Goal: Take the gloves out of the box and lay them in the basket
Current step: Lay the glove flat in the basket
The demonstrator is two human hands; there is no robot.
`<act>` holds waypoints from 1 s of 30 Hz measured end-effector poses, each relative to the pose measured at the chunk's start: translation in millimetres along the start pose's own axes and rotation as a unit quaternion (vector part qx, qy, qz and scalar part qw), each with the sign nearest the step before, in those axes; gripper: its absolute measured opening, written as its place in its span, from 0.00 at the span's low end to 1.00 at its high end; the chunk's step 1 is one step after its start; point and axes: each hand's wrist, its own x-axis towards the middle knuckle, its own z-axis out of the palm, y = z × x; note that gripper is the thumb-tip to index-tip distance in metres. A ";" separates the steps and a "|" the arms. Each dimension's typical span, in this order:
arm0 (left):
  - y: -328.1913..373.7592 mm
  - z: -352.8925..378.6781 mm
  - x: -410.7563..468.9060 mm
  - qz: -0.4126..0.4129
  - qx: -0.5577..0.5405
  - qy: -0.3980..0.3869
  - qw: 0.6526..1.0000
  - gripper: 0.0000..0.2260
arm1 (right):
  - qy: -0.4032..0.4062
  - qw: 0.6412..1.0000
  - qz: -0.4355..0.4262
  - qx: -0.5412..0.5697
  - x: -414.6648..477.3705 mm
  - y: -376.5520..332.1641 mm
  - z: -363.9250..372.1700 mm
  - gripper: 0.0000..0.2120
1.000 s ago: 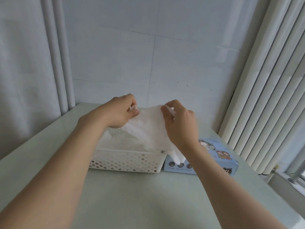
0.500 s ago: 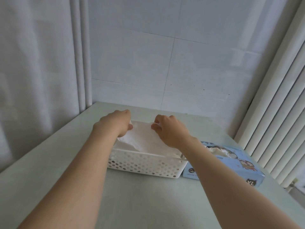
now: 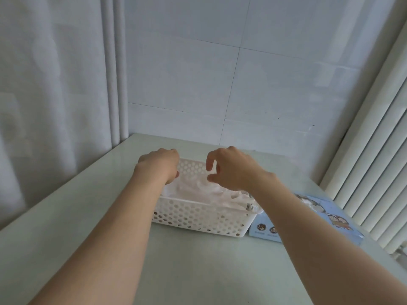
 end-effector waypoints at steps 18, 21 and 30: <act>29.0 1.9 -3.1 0.146 0.080 -0.221 0.961 0.33 | -0.266 0.962 0.061 -0.030 -18.8 -1.7 12.8 0.30; 32.0 5.2 -2.6 0.145 0.100 -0.218 0.960 0.33 | -0.259 0.964 0.048 -0.026 -23.0 -5.4 8.7 0.30; 51.1 -20.3 -13.3 0.169 0.021 -0.130 0.977 0.25 | -0.061 0.988 0.031 0.135 -48.2 12.8 -21.7 0.16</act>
